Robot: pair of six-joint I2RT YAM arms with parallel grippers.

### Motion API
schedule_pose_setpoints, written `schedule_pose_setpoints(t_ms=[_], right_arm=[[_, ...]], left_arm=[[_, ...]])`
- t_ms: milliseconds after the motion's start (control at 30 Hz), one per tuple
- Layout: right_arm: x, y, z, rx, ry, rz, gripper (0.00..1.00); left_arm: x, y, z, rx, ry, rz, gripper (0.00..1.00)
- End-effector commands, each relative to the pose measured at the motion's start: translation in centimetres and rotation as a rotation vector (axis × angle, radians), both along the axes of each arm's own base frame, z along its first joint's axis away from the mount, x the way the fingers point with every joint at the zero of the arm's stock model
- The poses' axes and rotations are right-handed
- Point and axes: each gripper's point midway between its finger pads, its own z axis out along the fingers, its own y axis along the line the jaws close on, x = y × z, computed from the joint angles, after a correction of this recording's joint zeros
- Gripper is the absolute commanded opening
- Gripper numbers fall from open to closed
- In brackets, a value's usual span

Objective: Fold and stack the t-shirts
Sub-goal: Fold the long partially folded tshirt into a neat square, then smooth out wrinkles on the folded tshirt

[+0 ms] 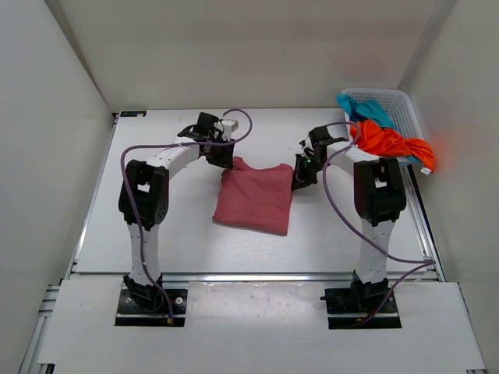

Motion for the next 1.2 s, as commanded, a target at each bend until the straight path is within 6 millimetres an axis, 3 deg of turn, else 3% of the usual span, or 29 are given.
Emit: schedule_pose_setpoints(t_ms=[0,100,133,300,333,367,500,533,667,700,900,1100,1167], right_arm=[[0.1,0.7,2.1,0.046,-0.024,0.008,0.0],[-0.5,1.2,2.9,0.094,-0.003,0.018,0.0],[-0.8,1.4,2.8,0.108,0.014,0.023,0.0],[-3.1,2.2,5.7,0.217,0.034,0.037,0.01],[-4.2,1.8,5.1,0.226,0.077,0.02,0.0],[-4.1,2.1,5.8,0.269,0.077,0.017,0.0],[-6.8,2.5,4.8,0.332,0.177,-0.01,0.0],[-8.0,2.6,3.9,0.335,0.222,-0.015,0.0],[-8.3,2.5,1.9,0.337,0.251,-0.063,0.01],[-8.2,2.3,1.4,0.335,0.245,-0.064,0.09],[-5.6,0.1,3.0,0.262,0.123,-0.082,0.28],[-6.9,-2.6,5.1,0.134,0.035,-0.126,0.43],[-6.4,-3.3,6.1,0.069,-0.026,-0.122,0.45]], left_arm=[[0.6,-1.1,0.6,-0.044,-0.011,-0.007,0.36],[1.1,-0.9,0.8,-0.055,-0.013,0.027,0.15],[1.3,-0.9,1.0,-0.059,-0.016,0.04,0.14],[1.4,-0.6,3.1,-0.074,-0.051,0.079,0.14],[1.3,-0.5,3.6,-0.07,-0.062,0.088,0.14],[1.2,-0.3,3.4,-0.064,-0.06,0.096,0.14],[0.3,-1.2,3.9,-0.063,-0.069,0.08,0.11],[0.1,-1.5,4.0,-0.067,-0.067,0.076,0.06],[0.1,-1.7,4.0,-0.06,-0.071,0.077,0.06],[0.1,-2.1,3.9,-0.068,-0.066,0.069,0.05],[0.3,-1.5,4.8,-0.086,-0.07,0.076,0.21],[0.5,-0.5,6.4,-0.108,-0.086,0.082,0.45],[0.4,0.3,6.2,-0.096,-0.08,0.09,0.51]])
